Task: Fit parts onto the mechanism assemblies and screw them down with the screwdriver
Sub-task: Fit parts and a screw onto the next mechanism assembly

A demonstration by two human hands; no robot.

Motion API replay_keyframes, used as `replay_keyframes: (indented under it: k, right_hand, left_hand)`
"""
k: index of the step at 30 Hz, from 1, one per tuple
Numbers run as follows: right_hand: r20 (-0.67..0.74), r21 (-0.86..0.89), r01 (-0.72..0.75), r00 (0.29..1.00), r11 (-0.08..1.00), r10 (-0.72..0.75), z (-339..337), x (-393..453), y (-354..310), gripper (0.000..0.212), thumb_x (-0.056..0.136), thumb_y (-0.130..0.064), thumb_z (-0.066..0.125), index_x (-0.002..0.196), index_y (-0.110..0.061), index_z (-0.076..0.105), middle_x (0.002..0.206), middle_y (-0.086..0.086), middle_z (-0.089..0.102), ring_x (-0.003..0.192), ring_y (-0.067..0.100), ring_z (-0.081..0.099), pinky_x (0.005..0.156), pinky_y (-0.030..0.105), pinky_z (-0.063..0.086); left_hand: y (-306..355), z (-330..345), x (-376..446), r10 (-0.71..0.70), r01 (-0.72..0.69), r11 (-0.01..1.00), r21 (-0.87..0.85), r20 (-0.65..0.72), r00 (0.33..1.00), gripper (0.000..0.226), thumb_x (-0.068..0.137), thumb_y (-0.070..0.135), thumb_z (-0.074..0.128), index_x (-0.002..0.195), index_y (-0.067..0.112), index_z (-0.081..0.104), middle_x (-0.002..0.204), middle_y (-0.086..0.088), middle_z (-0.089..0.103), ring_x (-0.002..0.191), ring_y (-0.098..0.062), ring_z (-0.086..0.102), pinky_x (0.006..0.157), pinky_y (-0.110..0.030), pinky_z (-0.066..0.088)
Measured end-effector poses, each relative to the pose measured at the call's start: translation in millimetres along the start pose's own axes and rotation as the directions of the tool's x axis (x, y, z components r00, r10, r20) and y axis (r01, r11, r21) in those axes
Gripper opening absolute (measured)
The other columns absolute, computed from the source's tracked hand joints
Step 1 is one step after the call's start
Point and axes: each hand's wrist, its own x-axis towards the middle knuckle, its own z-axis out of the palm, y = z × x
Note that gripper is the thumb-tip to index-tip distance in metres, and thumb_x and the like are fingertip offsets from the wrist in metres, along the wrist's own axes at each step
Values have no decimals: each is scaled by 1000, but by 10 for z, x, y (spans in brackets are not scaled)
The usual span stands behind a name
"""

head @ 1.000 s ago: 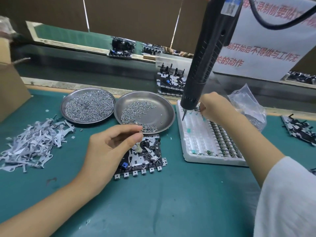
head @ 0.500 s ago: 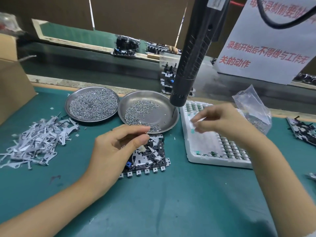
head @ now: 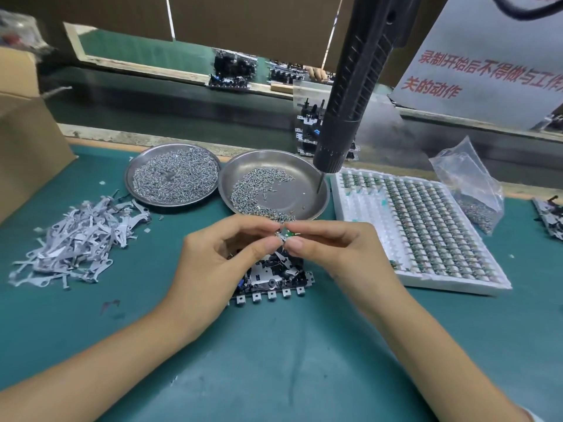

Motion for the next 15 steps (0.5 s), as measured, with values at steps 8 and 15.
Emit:
replay_keyframes:
  k: [8,15]
  right_hand:
    - [15,4,28,1000,1000,-28,7,-11,7,24,64,-16,76,87,-14,77,87,5,75,84,16,72,73,18,54]
    - [23,-96,101,995,990,-100,13,-13,43,20,74,-14,76,92,-24,76,92,3,75,85,20,70,76,27,57]
  left_hand:
    - [-21,2,0,-4,3,1000,11,15,1000,14,72,18,71,84,24,75,83,2,74,76,-12,70,69,-22,56]
    - [-29,-21,23,62,-66,994,85,58,996,12,74,28,72,86,29,75,87,7,72,81,-9,68,71,-20,54]
